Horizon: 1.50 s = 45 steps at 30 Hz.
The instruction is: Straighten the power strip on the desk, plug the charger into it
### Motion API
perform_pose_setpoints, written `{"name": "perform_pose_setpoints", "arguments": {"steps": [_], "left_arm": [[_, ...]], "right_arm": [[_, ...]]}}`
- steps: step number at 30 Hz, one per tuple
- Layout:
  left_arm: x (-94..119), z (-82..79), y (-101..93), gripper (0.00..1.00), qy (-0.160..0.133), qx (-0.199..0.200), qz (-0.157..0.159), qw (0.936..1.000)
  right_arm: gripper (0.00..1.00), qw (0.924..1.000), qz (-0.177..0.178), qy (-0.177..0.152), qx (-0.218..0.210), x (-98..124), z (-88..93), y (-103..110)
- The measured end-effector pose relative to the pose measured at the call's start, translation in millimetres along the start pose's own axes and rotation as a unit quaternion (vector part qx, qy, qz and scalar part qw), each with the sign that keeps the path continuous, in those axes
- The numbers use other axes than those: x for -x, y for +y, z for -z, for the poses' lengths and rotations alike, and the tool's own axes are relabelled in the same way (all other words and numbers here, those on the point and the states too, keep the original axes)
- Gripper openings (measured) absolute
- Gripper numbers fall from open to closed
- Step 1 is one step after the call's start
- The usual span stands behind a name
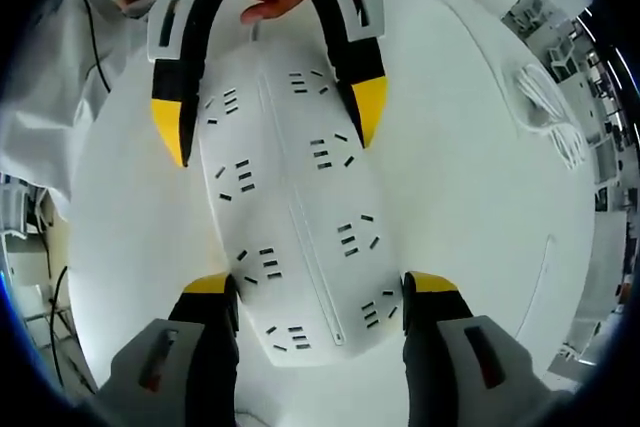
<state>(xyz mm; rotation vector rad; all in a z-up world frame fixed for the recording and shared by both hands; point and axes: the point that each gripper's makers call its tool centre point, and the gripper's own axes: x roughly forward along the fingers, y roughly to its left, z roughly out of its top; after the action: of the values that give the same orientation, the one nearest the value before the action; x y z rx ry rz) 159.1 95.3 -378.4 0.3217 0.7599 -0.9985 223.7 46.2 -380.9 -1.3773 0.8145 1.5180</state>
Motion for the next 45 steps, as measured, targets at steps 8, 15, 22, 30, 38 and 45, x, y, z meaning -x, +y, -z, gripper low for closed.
{"name": "perform_pose_setpoints", "arguments": {"steps": [8, 15, 22, 30, 38, 45], "left_arm": [[0.3, 0.3, 1.4, 0.74, 0.005, -0.007, 0.005, 0.9999], [0.0, -0.3, 0.7, 0.74, 0.003, -0.014, 0.014, 0.9998], [0.0, -0.7, 0.6, 0.74, -0.001, -0.021, 0.022, 0.9995], [0.3, -0.5, -0.1, 0.74, -0.004, -0.031, 0.035, 0.9989], [0.6, 0.4, -2.2, 0.74, -0.004, -0.043, 0.048, 0.9979], [0.4, 0.4, -2.3, 0.74, 0.002, -0.053, 0.057, 0.997]], "right_arm": [[0.66, 0.9999, 0.004, -0.005, -0.013, 0.2, -0.3, 0.1], [0.66, 0.9995, 0.008, -0.013, -0.028, 1.3, 0.5, 3.5], [0.66, 0.9991, 0.01, -0.011, -0.04, 1.6, 0.3, 6.7], [0.66, 0.9986, 0.011, -0.003, -0.052, 1.8, 1.2, 9.2], [0.66, 0.997, 0.016, 0.0, -0.076, 2.4, 2.3, 13.4], [0.66, 0.9964, 0.015, 0.003, -0.083, 2.3, 2.1, 15.1]]}}
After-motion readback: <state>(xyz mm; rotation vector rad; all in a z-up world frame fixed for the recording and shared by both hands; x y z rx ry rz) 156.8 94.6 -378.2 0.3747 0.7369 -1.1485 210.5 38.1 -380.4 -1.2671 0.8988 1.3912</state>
